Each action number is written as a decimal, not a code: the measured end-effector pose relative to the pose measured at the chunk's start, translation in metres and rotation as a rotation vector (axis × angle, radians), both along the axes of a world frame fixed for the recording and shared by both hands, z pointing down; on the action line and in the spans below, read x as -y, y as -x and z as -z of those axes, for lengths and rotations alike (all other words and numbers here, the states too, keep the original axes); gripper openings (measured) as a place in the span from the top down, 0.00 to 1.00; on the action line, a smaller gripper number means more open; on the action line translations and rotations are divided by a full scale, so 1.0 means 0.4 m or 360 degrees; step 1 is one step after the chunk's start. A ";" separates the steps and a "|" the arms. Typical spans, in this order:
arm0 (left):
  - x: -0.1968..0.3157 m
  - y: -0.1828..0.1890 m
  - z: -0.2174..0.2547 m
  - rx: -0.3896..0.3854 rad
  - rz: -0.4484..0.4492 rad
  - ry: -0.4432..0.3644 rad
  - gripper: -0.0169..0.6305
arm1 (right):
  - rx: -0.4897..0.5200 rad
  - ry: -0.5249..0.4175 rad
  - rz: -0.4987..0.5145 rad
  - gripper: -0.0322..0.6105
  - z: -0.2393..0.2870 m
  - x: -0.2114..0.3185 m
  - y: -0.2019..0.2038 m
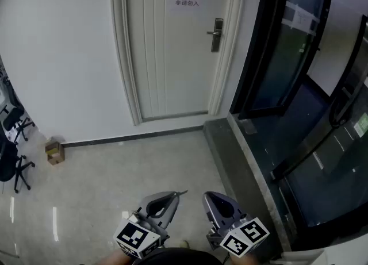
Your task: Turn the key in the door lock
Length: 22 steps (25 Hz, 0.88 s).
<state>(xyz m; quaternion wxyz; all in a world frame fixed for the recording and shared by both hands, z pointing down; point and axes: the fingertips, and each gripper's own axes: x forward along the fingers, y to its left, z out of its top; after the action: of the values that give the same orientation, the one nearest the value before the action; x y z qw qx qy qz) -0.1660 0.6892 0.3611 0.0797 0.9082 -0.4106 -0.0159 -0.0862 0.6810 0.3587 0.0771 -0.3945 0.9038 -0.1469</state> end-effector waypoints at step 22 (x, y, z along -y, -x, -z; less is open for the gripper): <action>0.315 -0.166 -0.026 0.0002 -0.0141 -0.0004 0.96 | 0.0028 0.0029 -0.0189 0.93 -0.044 0.282 -0.186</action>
<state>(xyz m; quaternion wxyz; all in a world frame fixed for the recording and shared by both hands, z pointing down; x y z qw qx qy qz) -0.0997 0.5633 0.3716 0.0788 0.9256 -0.3699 -0.0123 -0.0118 0.5681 0.3763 0.0901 -0.4468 0.8767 -0.1536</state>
